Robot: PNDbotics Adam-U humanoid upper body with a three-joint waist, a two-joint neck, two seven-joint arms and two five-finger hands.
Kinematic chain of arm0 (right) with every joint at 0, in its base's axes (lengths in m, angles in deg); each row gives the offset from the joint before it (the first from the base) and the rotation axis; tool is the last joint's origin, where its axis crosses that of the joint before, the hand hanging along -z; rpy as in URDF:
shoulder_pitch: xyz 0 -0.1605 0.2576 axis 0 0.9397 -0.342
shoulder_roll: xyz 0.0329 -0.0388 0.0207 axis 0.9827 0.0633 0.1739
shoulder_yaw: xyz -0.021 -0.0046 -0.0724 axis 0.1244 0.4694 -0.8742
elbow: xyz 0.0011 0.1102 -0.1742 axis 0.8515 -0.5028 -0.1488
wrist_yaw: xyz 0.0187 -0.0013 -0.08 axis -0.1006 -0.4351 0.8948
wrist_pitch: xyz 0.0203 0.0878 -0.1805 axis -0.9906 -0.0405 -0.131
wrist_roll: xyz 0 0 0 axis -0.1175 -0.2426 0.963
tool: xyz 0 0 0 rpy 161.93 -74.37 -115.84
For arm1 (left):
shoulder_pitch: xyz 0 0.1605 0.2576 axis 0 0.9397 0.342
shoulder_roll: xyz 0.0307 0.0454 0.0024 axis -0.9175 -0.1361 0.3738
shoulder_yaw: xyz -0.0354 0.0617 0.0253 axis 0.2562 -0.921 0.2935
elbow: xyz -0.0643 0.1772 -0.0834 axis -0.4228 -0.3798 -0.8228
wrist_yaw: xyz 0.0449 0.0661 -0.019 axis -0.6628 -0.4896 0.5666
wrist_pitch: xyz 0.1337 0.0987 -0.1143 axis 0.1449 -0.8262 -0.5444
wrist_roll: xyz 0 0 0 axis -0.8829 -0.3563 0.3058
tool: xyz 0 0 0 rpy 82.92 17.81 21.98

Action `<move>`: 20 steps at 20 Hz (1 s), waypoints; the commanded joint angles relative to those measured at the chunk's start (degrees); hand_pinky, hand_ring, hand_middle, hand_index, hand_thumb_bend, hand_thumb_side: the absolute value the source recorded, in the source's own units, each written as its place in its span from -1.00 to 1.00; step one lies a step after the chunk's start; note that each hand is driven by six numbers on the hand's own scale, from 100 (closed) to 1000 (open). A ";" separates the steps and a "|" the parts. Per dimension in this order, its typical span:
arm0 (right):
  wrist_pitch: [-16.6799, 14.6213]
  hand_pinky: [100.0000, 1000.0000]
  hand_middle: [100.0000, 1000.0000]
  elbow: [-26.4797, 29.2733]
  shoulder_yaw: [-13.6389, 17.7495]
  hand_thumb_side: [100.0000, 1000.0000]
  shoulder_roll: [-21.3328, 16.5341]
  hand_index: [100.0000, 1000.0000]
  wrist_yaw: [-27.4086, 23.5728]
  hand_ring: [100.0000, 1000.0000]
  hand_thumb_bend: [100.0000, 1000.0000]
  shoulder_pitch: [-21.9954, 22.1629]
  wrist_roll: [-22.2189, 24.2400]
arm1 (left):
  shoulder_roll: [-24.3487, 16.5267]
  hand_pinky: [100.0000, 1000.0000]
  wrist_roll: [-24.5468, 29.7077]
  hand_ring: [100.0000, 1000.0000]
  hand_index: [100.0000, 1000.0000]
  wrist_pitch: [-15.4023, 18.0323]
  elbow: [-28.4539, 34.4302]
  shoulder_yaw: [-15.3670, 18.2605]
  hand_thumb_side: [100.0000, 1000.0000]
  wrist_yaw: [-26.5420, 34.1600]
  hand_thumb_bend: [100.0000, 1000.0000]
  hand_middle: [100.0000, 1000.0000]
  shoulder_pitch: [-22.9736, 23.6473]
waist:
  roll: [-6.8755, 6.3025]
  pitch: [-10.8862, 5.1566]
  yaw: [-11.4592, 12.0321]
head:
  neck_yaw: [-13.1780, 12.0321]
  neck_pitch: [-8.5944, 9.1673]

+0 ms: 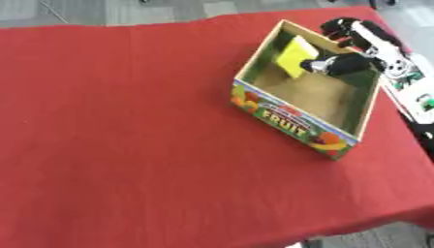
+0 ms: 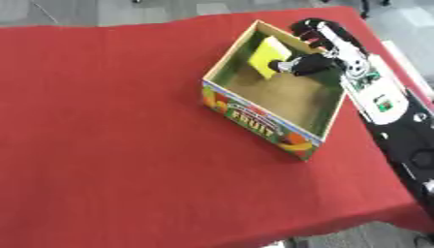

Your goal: Pick up the objects with one hand, pass them to the other hand, and then place them into the box on the other side of the table.

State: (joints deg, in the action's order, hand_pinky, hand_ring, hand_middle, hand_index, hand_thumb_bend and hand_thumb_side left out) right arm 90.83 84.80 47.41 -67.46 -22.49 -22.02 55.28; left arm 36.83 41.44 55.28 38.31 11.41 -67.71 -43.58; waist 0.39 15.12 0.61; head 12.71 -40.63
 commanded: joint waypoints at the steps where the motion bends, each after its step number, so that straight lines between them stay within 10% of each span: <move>1: -0.32 0.71 0.57 0.13 1.14 -0.73 -2.50 0.70 2.76 0.78 0.23 -0.40 0.76 | -2.29 0.45 -0.50 0.28 0.52 -0.08 1.01 1.11 -0.35 0.20 0.49 0.13 -0.22 | -0.07 -1.01 0.08 | 0.03 0.47; 10: -0.47 0.69 0.55 1.48 2.03 -0.69 -2.29 0.70 3.46 0.76 0.22 -0.05 -0.38 | -2.29 0.45 -0.68 0.28 0.52 -0.14 1.02 1.27 -0.34 0.09 0.48 0.13 -0.04 | -0.02 -1.08 0.25 | -1.32 1.99; 15: 1.09 0.63 0.46 6.10 3.00 -0.51 -1.96 0.61 -3.65 0.70 -0.06 -0.19 -7.45 | -2.72 0.45 -0.86 0.28 0.52 -0.30 0.84 1.42 -0.31 -0.10 0.40 0.13 -0.14 | -0.04 -1.16 0.31 | -2.29 2.07; 20: 0.80 0.59 0.38 11.01 4.30 -0.78 -1.00 0.55 -12.74 0.64 -0.28 -1.45 -14.11 | -4.33 0.46 -0.84 0.29 0.53 -0.96 0.23 1.60 -0.34 -0.55 0.47 0.14 -0.60 | -0.20 -1.23 0.30 | -2.91 1.82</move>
State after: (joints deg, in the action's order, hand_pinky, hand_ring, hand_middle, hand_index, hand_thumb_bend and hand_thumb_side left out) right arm 91.74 93.68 50.58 -67.21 -33.03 -22.48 42.77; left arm 35.05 40.69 54.53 38.12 12.11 -67.90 -43.38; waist 0.32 15.12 0.85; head 10.13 -39.39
